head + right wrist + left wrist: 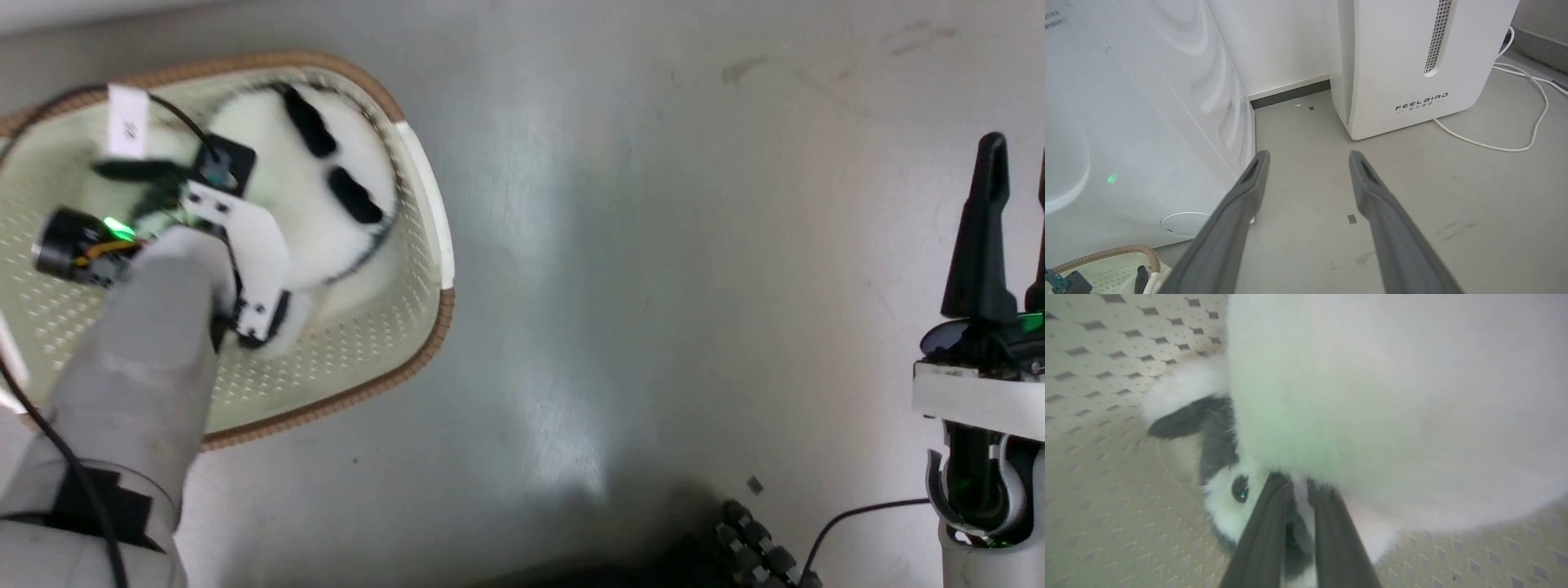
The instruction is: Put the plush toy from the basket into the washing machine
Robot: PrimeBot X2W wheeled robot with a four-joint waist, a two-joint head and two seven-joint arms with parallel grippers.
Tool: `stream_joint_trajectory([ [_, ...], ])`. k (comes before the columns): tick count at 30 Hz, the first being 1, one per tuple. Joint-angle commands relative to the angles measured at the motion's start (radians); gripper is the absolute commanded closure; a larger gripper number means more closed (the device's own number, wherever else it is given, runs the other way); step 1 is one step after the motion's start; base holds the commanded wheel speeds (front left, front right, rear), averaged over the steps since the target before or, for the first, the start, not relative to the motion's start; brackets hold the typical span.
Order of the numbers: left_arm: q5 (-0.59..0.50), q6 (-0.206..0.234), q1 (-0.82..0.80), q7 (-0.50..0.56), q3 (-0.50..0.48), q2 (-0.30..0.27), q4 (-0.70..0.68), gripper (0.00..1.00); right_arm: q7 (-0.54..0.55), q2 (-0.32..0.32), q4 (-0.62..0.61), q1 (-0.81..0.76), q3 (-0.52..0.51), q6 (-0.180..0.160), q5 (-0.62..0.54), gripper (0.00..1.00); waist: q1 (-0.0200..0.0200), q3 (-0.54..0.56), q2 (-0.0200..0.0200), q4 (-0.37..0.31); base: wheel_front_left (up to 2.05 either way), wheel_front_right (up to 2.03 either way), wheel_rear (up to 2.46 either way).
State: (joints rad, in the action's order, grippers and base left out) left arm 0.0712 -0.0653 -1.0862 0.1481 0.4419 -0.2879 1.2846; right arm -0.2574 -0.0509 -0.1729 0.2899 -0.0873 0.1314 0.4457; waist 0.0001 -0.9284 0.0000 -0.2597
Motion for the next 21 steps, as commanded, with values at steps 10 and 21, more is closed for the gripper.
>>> stream_joint_trajectory([
  [10, 0.036, -0.027, 0.105, -0.118, 0.022, 0.086, 0.006, 1.00, -0.004, 0.001, 0.064, -0.046, -0.050, -0.001, -0.054, 0.00, -0.0001, 0.237, 0.0000, 0.077, 0.00, 0.00, 0.00],
  [21, 0.051, -0.033, 0.198, -0.246, 0.051, 0.161, 0.006, 1.00, -0.004, 0.001, 0.102, -0.137, -0.072, -0.001, -0.102, 0.00, -0.0001, 0.425, 0.0000, 0.159, 0.00, 0.00, 0.00],
])
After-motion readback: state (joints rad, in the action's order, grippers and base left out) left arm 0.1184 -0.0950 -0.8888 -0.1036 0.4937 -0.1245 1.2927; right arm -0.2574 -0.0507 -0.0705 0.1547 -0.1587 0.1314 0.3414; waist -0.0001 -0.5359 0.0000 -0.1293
